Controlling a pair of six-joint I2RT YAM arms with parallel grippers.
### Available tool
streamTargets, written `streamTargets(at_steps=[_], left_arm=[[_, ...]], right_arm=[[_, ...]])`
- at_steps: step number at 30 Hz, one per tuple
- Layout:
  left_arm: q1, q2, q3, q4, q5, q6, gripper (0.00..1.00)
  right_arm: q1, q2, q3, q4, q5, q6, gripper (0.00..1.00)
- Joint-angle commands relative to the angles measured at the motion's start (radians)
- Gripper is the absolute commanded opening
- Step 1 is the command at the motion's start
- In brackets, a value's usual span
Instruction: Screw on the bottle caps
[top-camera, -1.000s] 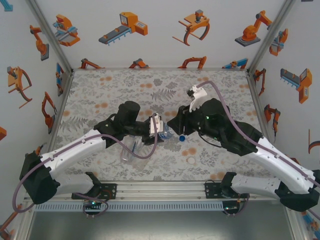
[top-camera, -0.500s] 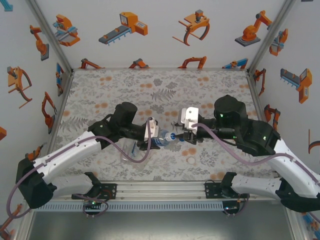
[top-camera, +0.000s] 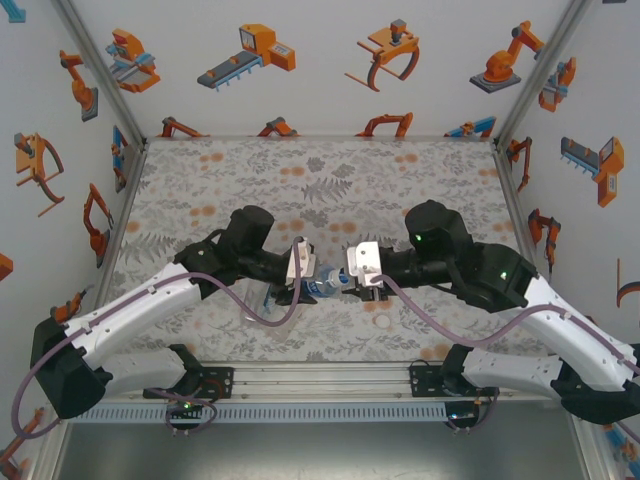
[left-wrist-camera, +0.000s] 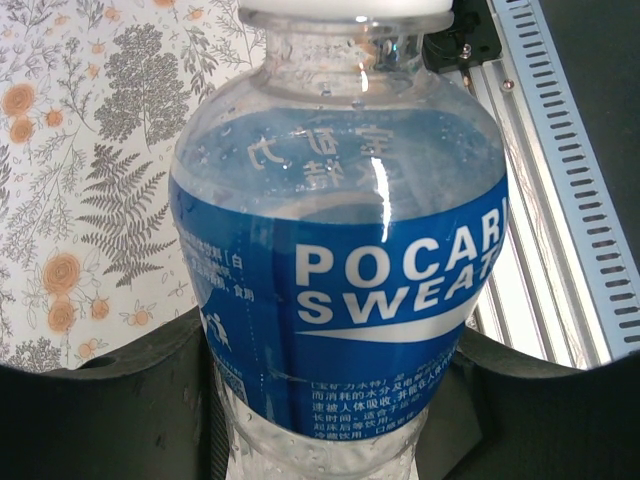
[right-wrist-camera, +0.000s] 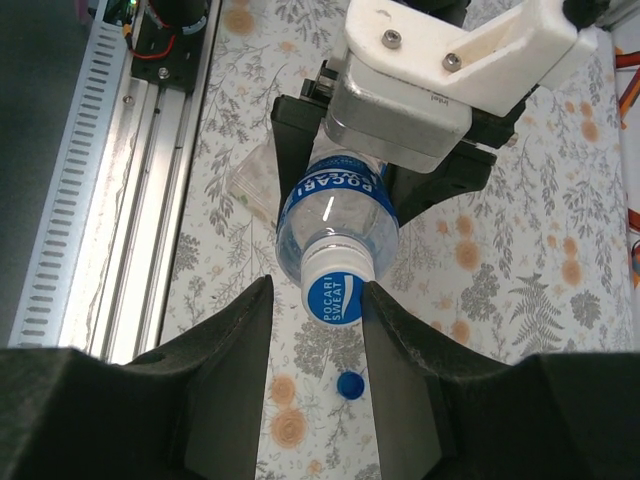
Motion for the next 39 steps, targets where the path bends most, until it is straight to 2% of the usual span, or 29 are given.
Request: streamTargets(at_steps=[1,14,18,21,24,25,30,32,34,37,39], left_arm=[[-0.002,-0.008,0.044,-0.001,0.050,0.022,0.00],[-0.003,-0.010,0.043,-0.006,0.049,0.025,0.00],[-0.002,-0.008,0.043,-0.004,0.048,0.025,0.00],[-0.003,-0.006,0.041,0.015,0.042,0.011,0.00],[-0.003,-0.011,0.020,0.093,0.032,-0.038,0.00],[-0.003,-0.014,0.003,0.132,0.028,-0.050,0.00],[-0.003,0.019,-0.013,0.196,-0.013,-0.073,0.00],[-0.002,0.030,-0.015,0.213,-0.022,-0.076,0.00],[-0.003,0.037,-0.022,0.243,-0.023,-0.081,0.00],[-0.002,0.054,-0.012,0.259,-0.020,-0.081,0.00],[-0.002,0.062,-0.001,0.247,-0.020,-0.077,0.00]], right_arm=[[0.005,-0.002,-0.010,0.044,0.029,-0.021,0.40],[0.005,0.019,-0.016,0.033,0.036,-0.020,0.41],[0.005,0.018,-0.020,0.044,0.036,-0.002,0.31],[0.004,0.011,-0.042,0.088,0.081,0.097,0.20],[0.005,-0.001,-0.082,0.166,0.191,0.348,0.02],[0.005,-0.003,-0.098,0.197,0.248,0.463,0.00],[0.005,0.015,-0.113,0.209,0.539,1.071,0.00],[0.005,0.021,-0.109,0.152,0.660,1.380,0.00],[0.006,0.019,-0.123,0.115,0.696,1.600,0.00],[0.006,0.017,-0.136,0.090,0.708,1.788,0.00],[0.006,0.018,-0.138,0.108,0.706,1.793,0.00]])
